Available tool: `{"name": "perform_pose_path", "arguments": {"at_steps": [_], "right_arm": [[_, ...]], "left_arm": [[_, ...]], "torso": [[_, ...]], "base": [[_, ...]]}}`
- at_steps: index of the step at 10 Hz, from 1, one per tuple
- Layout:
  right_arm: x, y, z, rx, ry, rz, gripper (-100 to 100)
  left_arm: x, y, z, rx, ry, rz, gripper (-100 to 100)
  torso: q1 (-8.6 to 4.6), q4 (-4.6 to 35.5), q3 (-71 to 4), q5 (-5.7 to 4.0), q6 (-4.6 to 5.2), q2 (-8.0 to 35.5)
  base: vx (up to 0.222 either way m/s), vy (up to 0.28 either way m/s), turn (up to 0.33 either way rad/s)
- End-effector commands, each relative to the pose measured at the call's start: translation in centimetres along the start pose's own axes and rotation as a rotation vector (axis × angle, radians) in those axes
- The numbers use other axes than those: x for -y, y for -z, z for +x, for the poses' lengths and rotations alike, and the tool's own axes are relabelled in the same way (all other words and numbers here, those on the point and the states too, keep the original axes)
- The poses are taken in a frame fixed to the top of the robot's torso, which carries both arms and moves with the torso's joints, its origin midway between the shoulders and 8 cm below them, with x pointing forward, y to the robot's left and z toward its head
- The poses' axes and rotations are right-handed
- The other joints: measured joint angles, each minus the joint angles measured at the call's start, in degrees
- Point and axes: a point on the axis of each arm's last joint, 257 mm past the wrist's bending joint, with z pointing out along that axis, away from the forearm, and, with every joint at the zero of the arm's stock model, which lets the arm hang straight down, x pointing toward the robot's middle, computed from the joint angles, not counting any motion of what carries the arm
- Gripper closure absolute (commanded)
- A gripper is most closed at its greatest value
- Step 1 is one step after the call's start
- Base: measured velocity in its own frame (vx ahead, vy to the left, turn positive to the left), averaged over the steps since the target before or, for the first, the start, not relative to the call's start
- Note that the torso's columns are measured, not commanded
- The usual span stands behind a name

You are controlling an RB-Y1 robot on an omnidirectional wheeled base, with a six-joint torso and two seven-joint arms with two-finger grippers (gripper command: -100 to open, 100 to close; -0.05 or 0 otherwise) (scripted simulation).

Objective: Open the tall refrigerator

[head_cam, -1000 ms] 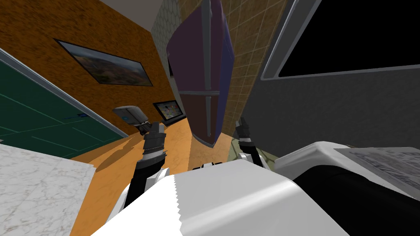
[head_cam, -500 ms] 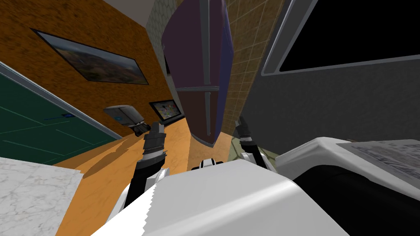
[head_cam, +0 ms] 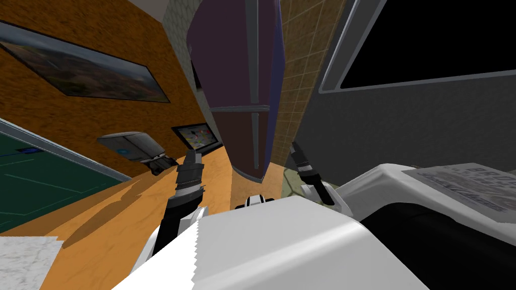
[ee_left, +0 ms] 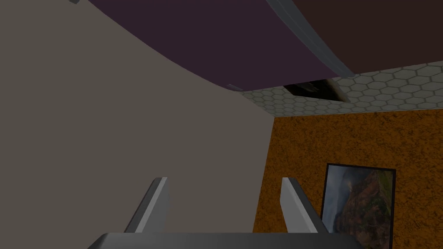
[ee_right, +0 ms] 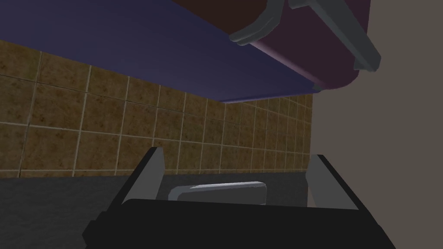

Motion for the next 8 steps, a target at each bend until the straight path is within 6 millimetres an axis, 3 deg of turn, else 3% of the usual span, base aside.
{"name": "perform_pose_path", "arguments": {"at_steps": [1, 8], "right_arm": [[-0.4, -0.9, -0.4, -0.056, 0.116, -0.014, -100], [-1.5, -2.8, -1.2, -0.159, 0.327, -0.057, -100]], "left_arm": [[0.0, 0.0, 0.0, 0.000, 0.000, 0.000, 0], [0.0, 0.0, 0.0, 0.000, 0.000, 0.000, 0]], "torso": [[-0.02, 0.0, 0.0, -0.01, -0.01, 0.0], [0.08, 0.0, 0.0, 0.01, 0.01, 0.0]], "base": [[0.128, 0.105, -0.204], [0.084, 0.079, -0.115]]}}
